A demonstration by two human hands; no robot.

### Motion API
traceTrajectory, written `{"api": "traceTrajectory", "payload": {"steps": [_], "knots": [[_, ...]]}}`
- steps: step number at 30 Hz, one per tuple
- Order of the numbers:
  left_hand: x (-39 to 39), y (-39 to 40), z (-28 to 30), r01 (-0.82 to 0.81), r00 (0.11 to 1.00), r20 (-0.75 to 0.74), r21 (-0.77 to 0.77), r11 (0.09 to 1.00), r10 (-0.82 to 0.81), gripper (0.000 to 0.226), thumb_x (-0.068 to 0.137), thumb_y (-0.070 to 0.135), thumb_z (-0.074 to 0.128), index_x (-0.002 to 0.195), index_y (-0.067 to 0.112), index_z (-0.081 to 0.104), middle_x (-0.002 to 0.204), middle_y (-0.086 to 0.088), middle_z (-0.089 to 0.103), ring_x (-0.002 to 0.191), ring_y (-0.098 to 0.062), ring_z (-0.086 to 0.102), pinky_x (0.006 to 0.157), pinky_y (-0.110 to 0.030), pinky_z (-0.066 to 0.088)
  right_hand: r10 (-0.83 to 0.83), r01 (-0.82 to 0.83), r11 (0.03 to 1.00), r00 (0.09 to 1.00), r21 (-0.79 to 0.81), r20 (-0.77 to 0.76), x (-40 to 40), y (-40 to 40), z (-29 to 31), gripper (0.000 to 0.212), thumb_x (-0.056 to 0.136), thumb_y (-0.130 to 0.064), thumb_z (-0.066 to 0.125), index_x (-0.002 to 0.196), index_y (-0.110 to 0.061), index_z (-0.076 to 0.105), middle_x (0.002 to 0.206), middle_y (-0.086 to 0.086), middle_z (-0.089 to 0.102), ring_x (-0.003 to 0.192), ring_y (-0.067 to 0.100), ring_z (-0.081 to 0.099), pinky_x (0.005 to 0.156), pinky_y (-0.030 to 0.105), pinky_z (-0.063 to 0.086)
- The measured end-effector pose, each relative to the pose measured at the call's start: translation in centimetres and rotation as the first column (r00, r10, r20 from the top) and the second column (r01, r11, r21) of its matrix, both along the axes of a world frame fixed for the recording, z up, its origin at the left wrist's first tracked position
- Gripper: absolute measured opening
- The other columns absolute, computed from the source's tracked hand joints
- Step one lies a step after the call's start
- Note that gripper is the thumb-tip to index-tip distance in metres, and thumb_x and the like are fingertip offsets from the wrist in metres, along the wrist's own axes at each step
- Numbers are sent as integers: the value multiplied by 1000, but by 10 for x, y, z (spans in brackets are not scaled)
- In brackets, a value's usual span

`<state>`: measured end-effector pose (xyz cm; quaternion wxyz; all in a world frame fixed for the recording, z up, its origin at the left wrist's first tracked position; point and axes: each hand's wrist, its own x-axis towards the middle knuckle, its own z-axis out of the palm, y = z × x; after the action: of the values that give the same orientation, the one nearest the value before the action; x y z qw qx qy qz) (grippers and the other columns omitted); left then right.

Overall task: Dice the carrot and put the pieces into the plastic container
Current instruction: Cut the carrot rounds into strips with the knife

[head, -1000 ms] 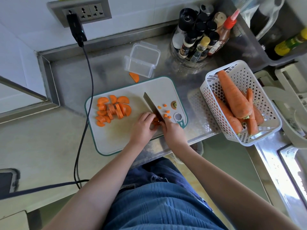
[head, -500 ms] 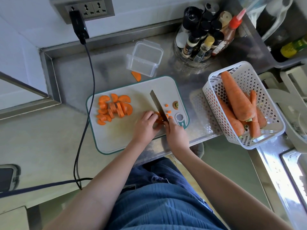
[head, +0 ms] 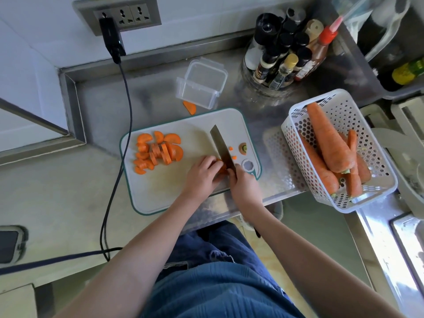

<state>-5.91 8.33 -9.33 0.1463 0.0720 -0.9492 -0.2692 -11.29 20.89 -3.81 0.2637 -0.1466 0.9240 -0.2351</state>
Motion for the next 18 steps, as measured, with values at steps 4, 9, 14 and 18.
{"api": "traceTrajectory", "payload": {"steps": [4, 9, 14, 18], "knots": [[-2, 5, 0, 6, 1000, 7, -53, 999, -6, 18, 72, 16, 73, 87, 11, 65, 97, -9, 58, 90, -26, 49, 68, -37, 49, -24, 25, 999, 999, -39, 37, -3, 5, 0, 24, 102, -32, 37, 90, -14, 46, 75, 5, 57, 67, 26, 56, 54, 30, 37], [-3, 10, -1, 18, 1000, 1, -49, 999, -18, 15, 73, 14, 70, 86, 8, 65, 95, -9, 59, 93, -26, 48, 72, -39, 50, 32, -31, 999, 999, -29, 34, -6, 7, 4, 24, 103, -29, 36, 91, -13, 46, 74, 2, 56, 65, 23, 55, 52, 31, 40], [-10, 17, 3, -27, 1000, 7, -37, 999, 28, 17, 70, 19, 68, 83, 8, 65, 90, -7, 59, 90, -24, 46, 72, -38, 49, 59, -59, 998, 998, 28, -30, -1, 10, 6, 26, 104, -30, 31, 106, -11, 49, 78, 9, 59, 70, 30, 59, 58, 36, 46], [-12, 20, 0, -13, 1000, 10, -31, 999, 13, 22, 65, 14, 76, 82, 7, 64, 92, -9, 59, 91, -25, 45, 74, -40, 47, 34, -34, 999, 999, 21, 3, -5, 11, 6, 25, 104, -29, 32, 103, -10, 49, 77, 5, 57, 70, 28, 57, 59, 35, 44]]}}
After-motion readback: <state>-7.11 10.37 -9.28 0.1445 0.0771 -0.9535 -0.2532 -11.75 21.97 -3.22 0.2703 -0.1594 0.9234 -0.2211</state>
